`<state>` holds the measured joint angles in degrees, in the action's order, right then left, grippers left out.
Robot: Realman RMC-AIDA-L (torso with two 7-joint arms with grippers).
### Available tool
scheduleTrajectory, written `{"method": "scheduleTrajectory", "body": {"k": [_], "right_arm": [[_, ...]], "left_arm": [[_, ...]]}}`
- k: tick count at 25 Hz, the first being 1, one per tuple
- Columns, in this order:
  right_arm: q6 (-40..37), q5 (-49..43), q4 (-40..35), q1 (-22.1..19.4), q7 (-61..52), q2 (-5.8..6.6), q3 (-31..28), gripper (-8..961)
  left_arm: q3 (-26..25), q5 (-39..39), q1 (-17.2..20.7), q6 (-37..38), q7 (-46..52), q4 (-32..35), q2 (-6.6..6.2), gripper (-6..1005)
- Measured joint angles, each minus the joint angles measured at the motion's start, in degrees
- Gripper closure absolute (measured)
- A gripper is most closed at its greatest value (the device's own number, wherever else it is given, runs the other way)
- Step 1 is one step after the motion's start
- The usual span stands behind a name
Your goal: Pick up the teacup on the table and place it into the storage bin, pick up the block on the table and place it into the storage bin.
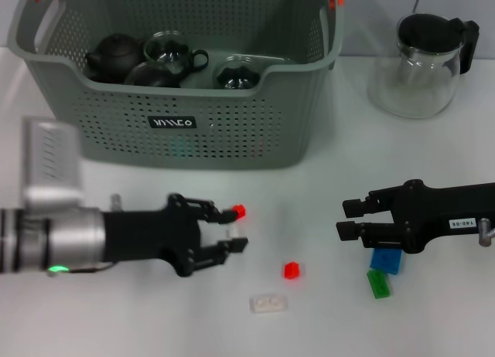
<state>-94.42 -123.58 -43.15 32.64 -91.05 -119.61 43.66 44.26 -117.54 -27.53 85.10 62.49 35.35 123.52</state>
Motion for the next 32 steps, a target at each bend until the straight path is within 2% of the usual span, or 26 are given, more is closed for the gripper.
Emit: {"method": "scheduleTrajectory", "body": {"k": [5,8,12,14,17,19,22,24,27,30,32], "right_arm": [[0.08,0.00,0.00,0.28,0.17,-0.07,-0.06,491],[0.03,0.00,0.00,0.39,0.18,-0.10,-0.07,492],[-0.18,0.00,0.00,0.41,0.18,-0.10,-0.07,492],[-0.22,0.00,0.00,0.41,0.18,-0.09,-0.07,492],[-0.27,0.00,0.00,0.40,0.18,-0.04,-0.06,492],[-0.28,0.00,0.00,0.40,0.18,-0.03,-0.06,492],[-0.23,0.01,0.00,0.46,0.18,-0.09,-0.06,492],[-0.03,0.01,0.00,0.47,0.18,-0.12,0.04,493],[0.12,0.01,0.00,0.48,0.18,-0.18,0.26,493],[0.13,0.01,0.00,0.53,0.18,-0.19,0.27,493],[0.15,0.00,0.00,0.55,0.18,-0.18,0.15,493]], "left_arm": [[-9.04,0.52,0.32,15.46,5.67,7.15,-1.75,599],[-15.53,3.50,-1.59,23.06,10.20,9.62,-3.65,599],[-21.59,12.82,-4.16,26.56,18.47,12.31,-5.49,600],[-22.58,16.78,-5.36,25.70,23.10,13.26,-6.16,600],[-22.98,21.63,-8.54,19.94,31.72,14.30,-7.63,600],[-21.57,20.88,-10.54,13.54,35.63,14.65,-8.65,600],[-15.15,15.32,-13.15,0.78,39.95,14.85,-10.22,600],[-10.35,10.53,-14.33,-6.59,42.27,14.87,-10.57,600],[-2.03,0.18,-16.52,-17.92,47.80,14.56,-9.97,664],[3.67,-7.27,-17.55,-25.62,53.35,14.37,-8.03,720],[4.85,-8.97,-17.07,-27.52,54.33,16.27,-6.50,750]]}}
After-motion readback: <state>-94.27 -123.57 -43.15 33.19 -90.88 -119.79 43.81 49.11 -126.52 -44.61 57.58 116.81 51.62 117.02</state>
